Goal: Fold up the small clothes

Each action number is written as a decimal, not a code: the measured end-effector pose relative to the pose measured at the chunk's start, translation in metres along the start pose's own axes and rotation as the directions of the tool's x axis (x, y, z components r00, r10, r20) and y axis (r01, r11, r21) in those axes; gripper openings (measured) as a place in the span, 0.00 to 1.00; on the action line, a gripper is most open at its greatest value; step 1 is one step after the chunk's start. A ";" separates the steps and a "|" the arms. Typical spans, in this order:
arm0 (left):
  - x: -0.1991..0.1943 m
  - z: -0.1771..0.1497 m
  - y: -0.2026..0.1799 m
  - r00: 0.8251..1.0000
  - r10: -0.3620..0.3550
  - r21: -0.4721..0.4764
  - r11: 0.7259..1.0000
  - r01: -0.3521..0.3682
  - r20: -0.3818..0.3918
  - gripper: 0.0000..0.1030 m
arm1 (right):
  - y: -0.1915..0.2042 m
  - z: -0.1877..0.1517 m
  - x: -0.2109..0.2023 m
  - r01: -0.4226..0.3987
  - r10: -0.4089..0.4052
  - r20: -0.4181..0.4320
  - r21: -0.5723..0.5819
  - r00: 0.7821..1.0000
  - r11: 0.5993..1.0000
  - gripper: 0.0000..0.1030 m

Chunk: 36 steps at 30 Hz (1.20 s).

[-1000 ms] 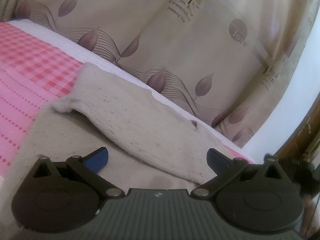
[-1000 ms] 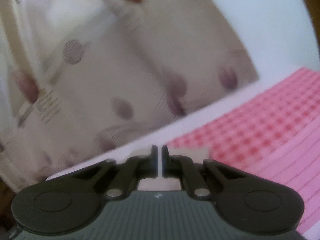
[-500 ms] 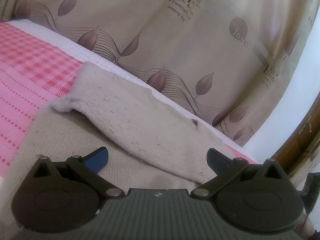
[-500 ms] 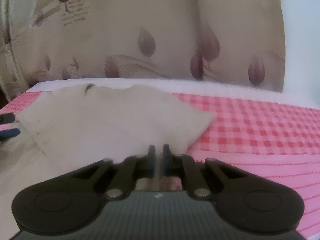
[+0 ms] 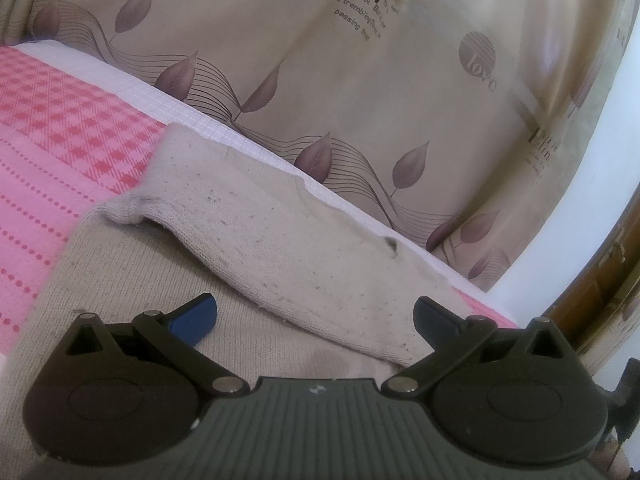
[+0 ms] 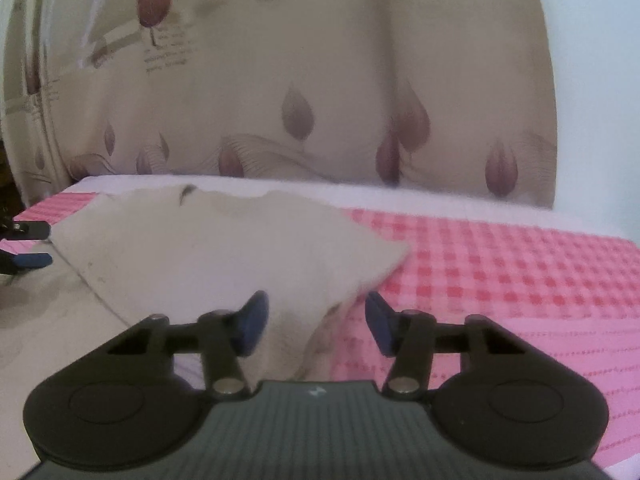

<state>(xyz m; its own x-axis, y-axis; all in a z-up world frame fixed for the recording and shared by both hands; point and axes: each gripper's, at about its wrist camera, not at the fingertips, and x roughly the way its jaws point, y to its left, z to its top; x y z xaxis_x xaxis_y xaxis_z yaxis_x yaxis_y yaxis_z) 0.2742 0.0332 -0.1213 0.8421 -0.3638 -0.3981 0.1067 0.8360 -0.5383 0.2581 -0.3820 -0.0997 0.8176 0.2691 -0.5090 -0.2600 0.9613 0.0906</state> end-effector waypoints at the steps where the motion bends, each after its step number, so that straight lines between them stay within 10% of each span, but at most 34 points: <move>1: 0.000 0.000 0.001 1.000 0.000 0.000 1.000 0.000 0.000 1.00 | 0.000 -0.001 0.003 0.005 -0.005 -0.004 0.001 1.000 1.000 0.52; 7: 0.000 0.000 0.000 1.000 0.001 0.000 1.000 -0.001 0.000 1.00 | 0.024 -0.001 0.003 -0.014 0.013 -0.009 -0.110 1.000 0.994 0.11; 22: 0.000 0.000 0.000 1.000 0.002 0.001 1.000 -0.002 0.000 1.00 | 0.030 -0.001 0.017 -0.043 0.040 -0.046 -0.076 0.998 0.996 0.11; 31: -0.001 0.000 0.002 1.000 0.003 -0.003 1.000 -0.003 0.004 1.00 | 0.041 0.052 0.002 0.179 -0.164 0.172 -0.076 0.971 0.981 0.07; 36: 0.000 0.001 0.001 1.000 0.005 -0.002 1.000 -0.005 0.004 1.00 | 0.009 0.053 0.039 0.171 -0.175 0.120 0.047 0.977 0.984 0.07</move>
<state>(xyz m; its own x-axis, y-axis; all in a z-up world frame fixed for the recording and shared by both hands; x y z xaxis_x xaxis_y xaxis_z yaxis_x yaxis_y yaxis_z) 0.2747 0.0346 -0.1217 0.8447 -0.3579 -0.3980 0.1011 0.8368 -0.5380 0.3145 -0.3595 -0.0731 0.9062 0.1014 -0.4106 -0.0923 0.9948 0.0422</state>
